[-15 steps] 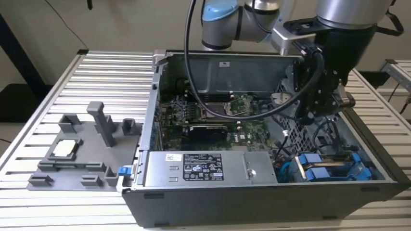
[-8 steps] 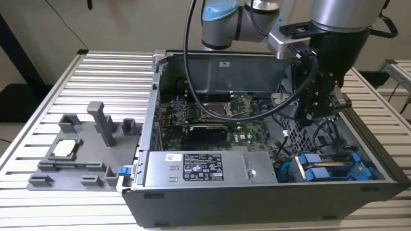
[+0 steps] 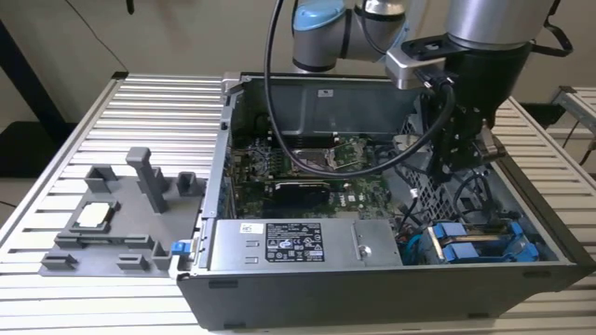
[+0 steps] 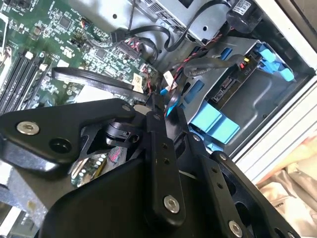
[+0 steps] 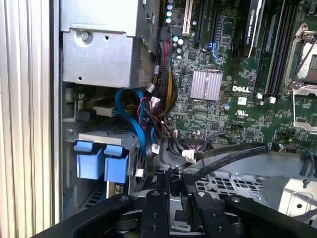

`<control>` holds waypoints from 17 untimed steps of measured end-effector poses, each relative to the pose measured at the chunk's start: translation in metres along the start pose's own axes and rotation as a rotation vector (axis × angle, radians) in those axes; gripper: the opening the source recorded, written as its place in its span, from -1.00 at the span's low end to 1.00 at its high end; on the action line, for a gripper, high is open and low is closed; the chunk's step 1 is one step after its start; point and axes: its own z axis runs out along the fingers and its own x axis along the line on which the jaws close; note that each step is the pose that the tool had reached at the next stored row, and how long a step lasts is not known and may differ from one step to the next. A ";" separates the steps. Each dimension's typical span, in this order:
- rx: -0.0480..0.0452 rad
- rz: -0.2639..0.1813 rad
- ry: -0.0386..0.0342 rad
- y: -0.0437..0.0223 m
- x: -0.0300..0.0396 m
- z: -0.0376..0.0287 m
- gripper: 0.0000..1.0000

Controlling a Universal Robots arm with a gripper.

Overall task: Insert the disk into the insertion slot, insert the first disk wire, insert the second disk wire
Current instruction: 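Insert the second disk wire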

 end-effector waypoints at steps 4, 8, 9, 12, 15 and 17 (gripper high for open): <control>0.0012 0.000 0.0000 0.0003 -0.0001 0.0002 -0.65; 0.0012 0.000 0.0001 0.0004 0.0015 0.0003 -0.67; 0.0010 0.000 0.0000 0.0004 0.0030 0.0004 -0.67; -0.0007 0.000 -0.0001 0.0003 0.0098 0.0009 -0.67; -0.0045 0.000 -0.0005 -0.0010 0.0192 0.0018 -0.67; -0.0070 0.000 -0.0009 -0.0023 0.0254 0.0025 -0.67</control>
